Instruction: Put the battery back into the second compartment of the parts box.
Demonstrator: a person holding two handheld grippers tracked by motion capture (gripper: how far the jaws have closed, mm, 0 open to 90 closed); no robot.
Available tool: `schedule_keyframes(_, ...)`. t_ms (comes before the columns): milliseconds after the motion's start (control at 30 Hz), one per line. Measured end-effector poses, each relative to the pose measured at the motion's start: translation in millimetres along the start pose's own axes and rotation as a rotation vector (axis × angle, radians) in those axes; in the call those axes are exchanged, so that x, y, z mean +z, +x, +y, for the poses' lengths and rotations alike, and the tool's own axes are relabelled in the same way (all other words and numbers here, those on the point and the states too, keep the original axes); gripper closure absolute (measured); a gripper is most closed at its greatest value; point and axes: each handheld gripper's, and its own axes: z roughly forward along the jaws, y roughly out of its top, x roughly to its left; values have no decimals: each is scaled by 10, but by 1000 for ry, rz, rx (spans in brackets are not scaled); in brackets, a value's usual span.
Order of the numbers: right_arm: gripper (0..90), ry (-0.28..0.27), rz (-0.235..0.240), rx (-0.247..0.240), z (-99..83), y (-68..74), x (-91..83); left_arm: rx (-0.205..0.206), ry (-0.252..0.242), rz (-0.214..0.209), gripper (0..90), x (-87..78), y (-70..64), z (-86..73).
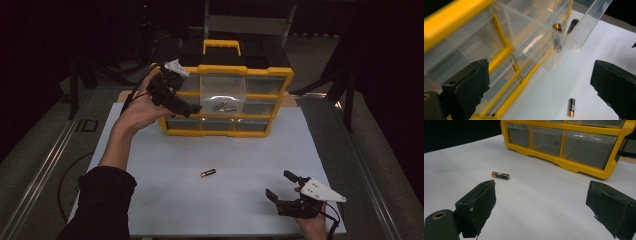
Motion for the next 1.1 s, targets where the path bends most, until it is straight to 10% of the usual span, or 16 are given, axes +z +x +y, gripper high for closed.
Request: schedule_keyframes(1100,88,0,0,-4,-1,3,-4,15,22,10,24,456,-223,-710)
